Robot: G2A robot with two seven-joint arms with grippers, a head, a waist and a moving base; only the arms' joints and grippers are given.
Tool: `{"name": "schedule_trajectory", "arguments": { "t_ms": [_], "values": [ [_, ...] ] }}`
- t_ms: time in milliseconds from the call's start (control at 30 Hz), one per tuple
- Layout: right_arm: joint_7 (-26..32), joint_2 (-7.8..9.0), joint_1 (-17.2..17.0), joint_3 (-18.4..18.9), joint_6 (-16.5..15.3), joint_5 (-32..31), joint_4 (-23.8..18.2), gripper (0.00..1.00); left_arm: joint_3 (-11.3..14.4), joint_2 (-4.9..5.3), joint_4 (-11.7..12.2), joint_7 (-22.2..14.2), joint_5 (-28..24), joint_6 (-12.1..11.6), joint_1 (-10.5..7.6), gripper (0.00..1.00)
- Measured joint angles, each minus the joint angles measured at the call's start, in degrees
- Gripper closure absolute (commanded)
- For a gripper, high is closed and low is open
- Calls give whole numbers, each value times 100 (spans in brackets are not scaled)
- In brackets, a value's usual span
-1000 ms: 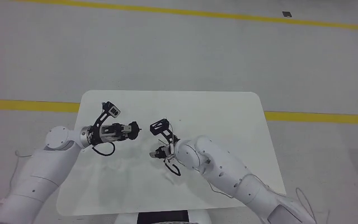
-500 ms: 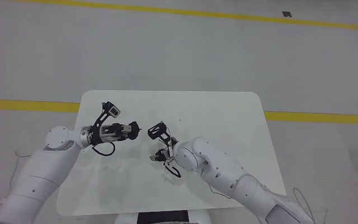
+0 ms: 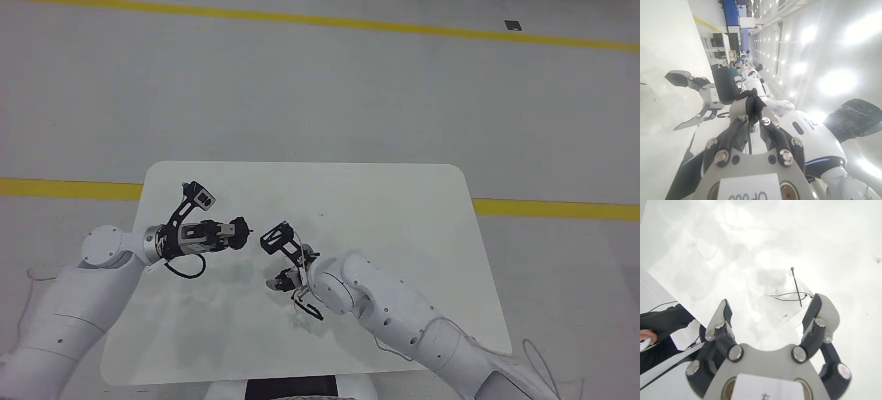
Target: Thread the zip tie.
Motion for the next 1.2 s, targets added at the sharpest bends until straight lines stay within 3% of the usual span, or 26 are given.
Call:
{"name": "schedule_trajectory", "arguments": {
  "t_ms": [33,67,133,167,867,1200],
  "values": [
    [30,-16,8,-19,13,-47,28,7,0,0,0,0,0,0,0,100],
    [45,-30,15,-31,23,-72,49,30,0,0,0,0,0,0,0,100],
    [56,-61,28,-47,44,-105,103,49,0,0,0,0,0,0,0,100],
    [51,-74,31,-48,50,-110,126,53,0,0,0,0,0,0,0,100],
    [-16,-313,26,1,314,-480,585,77,0,0,0,0,0,0,0,100],
    [30,-419,20,-20,373,-796,771,79,0,0,0,0,0,0,0,100]
  ]
}}
